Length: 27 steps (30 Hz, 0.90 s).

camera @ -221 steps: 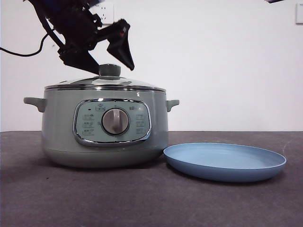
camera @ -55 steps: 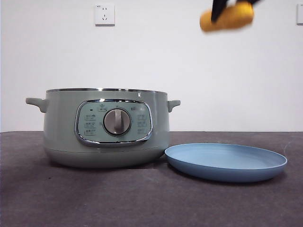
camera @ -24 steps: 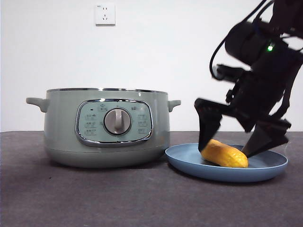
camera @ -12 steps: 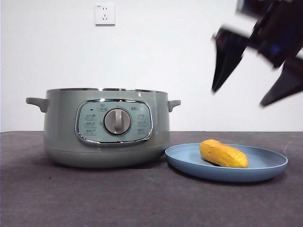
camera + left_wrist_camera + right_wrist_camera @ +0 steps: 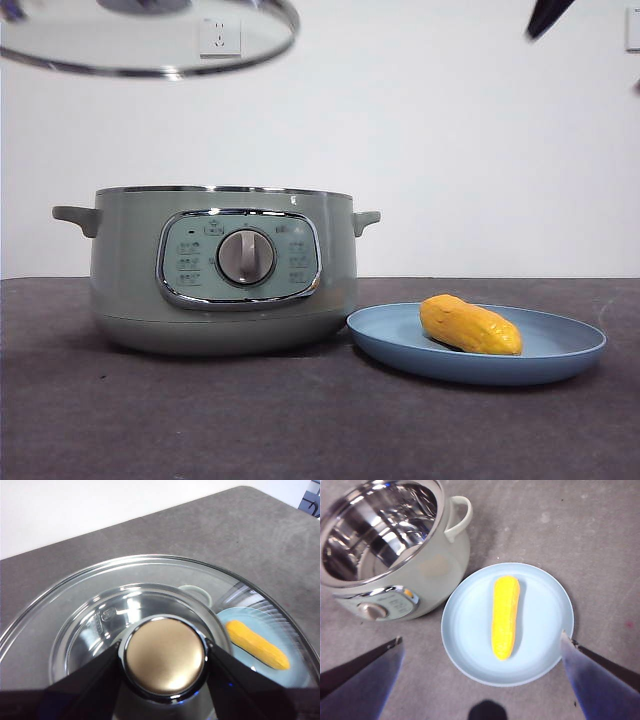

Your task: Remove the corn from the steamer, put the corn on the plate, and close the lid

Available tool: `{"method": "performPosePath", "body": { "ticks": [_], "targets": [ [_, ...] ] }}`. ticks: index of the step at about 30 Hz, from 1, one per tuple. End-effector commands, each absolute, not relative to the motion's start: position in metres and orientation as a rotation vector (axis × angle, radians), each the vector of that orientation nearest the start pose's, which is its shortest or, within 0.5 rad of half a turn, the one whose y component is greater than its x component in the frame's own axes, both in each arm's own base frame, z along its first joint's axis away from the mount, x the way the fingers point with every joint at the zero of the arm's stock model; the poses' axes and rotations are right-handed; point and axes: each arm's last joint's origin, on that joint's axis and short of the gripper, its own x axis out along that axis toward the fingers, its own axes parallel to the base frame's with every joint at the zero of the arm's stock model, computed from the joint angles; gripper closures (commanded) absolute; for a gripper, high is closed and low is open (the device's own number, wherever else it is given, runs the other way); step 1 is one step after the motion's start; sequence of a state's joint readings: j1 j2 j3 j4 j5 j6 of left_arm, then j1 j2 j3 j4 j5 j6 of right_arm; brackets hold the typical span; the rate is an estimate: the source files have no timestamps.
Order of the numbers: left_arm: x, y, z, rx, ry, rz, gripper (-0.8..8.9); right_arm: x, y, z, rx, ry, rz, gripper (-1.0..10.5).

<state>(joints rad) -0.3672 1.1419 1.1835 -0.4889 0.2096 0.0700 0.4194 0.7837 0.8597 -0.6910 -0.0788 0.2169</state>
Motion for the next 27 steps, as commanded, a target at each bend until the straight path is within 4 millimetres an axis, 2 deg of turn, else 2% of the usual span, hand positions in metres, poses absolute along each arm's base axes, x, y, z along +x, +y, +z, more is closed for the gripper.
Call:
{"method": "performPosePath", "body": {
  "ticks": [1, 7, 14, 27],
  "targets": [
    [0.237, -0.098, 0.371, 0.110, 0.373, -0.594, 8.22, 0.126, 0.059, 0.313, 0.093, 0.659, 0.419, 4.1],
    [0.272, -0.111, 0.351, 0.109, 0.367, -0.595, 8.22, 0.111, 0.052, 0.312, 0.088, 0.688, 0.414, 4.1],
    [0.298, -0.123, 0.326, 0.113, 0.398, -0.598, 8.22, 0.109, 0.051, 0.310, 0.081, 0.722, 0.409, 4.1],
    [0.322, -0.133, 0.299, 0.115, 0.422, -0.595, 8.22, 0.109, 0.051, 0.309, 0.080, 0.728, 0.408, 4.1]
  ]
}}
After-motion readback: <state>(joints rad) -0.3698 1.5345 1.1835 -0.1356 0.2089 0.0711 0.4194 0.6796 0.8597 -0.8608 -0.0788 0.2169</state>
